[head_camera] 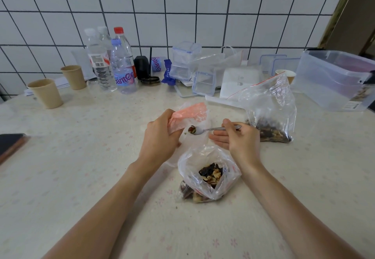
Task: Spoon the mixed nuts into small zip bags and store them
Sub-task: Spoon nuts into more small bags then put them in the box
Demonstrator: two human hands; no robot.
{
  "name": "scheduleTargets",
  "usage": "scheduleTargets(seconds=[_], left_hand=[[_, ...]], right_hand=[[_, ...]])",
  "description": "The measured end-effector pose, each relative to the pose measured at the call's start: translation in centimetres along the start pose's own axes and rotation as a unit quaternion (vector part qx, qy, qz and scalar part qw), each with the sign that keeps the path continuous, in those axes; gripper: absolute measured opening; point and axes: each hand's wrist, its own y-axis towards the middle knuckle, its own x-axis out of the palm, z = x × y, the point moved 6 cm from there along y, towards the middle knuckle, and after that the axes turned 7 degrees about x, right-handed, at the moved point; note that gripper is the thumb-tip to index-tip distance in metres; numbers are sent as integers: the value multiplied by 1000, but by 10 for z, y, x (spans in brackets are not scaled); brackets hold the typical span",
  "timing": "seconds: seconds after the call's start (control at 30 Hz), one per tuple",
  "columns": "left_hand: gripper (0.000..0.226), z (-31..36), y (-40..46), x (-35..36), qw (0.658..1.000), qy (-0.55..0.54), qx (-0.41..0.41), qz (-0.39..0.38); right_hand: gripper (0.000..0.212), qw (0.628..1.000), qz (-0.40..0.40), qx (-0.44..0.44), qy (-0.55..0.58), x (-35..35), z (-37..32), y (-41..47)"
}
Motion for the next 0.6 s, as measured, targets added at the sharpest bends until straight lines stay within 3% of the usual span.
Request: scheduleTargets(seconds=[0.37,0.6], left_hand=[[11,-3,1,-4,1000,22,-1,-3],[11,2,-1,-7,997,78,15,18]], right_hand=[[26,999,-36,-8,-10,3,-5,-4],[30,991,-10,-89,-99,2,-17,-9]])
